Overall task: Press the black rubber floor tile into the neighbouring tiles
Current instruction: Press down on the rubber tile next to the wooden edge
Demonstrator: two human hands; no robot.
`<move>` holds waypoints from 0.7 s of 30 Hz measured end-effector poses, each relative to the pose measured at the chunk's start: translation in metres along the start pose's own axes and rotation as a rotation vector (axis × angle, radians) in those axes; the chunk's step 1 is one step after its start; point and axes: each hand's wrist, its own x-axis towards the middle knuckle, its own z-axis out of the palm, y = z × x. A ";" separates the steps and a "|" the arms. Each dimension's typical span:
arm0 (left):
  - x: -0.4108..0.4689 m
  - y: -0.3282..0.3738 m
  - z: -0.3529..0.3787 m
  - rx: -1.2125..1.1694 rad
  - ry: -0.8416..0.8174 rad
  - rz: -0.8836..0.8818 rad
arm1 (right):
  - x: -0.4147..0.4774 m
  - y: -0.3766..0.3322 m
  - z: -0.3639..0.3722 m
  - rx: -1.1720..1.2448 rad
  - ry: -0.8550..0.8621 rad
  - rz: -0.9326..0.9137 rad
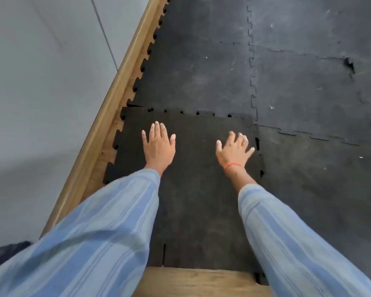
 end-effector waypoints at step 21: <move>-0.017 -0.085 0.039 -0.034 -0.128 -0.481 | -0.021 0.067 0.030 -0.106 0.144 0.247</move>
